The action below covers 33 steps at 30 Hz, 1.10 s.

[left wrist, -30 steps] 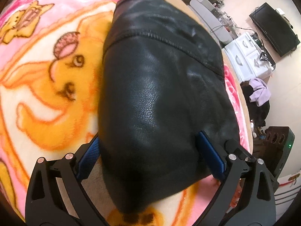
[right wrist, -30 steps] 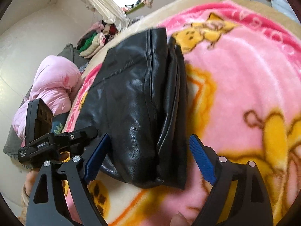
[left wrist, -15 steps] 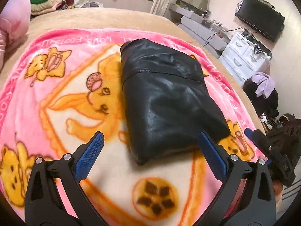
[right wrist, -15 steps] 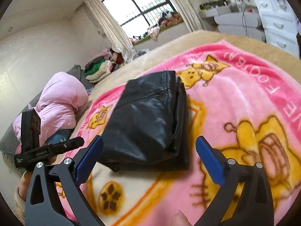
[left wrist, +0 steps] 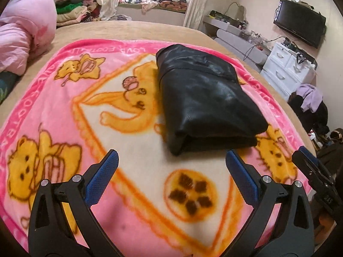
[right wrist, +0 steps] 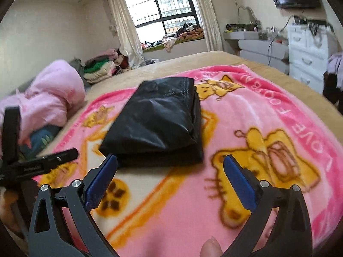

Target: Fold large clothes

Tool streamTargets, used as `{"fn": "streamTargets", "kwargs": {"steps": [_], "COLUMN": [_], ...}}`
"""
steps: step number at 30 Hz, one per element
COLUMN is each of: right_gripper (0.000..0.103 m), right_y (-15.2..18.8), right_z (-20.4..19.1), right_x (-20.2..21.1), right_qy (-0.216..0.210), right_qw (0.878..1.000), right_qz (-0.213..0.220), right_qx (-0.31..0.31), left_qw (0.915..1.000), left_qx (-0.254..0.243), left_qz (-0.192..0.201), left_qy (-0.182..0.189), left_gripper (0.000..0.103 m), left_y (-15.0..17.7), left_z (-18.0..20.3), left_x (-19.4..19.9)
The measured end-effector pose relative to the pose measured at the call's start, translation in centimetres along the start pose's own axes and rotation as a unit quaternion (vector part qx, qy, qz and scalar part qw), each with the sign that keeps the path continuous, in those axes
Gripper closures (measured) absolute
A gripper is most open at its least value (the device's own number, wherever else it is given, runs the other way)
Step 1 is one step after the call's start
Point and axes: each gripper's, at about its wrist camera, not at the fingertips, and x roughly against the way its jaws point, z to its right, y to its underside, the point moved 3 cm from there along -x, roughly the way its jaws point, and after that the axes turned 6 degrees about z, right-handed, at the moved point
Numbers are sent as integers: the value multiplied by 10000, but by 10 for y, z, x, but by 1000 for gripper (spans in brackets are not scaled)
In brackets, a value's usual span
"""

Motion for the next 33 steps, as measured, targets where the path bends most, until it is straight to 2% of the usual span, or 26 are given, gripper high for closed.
{"fn": "streamTargets", "kwargs": {"steps": [3,11,33], "right_gripper": [5,5,4], "right_y": [9,17,17], "right_z": [-5,-13,-12], "right_x": [0,1,3], "right_qy": [160,268,324], "right_qw": [9996,9984,9976], "right_qz": [-76,-178,-251], "right_qx": [233,459,551], "left_qw": [10000,9998,9997], "left_qx": [-34,-115,-70], "left_qz": [-13,-50,-53], "left_qy": [-24,-147,-228], "left_gripper": [9,9,9], "left_y": [9,16,16], "left_z": [0,-3,-3], "left_x": [2,5,5]}}
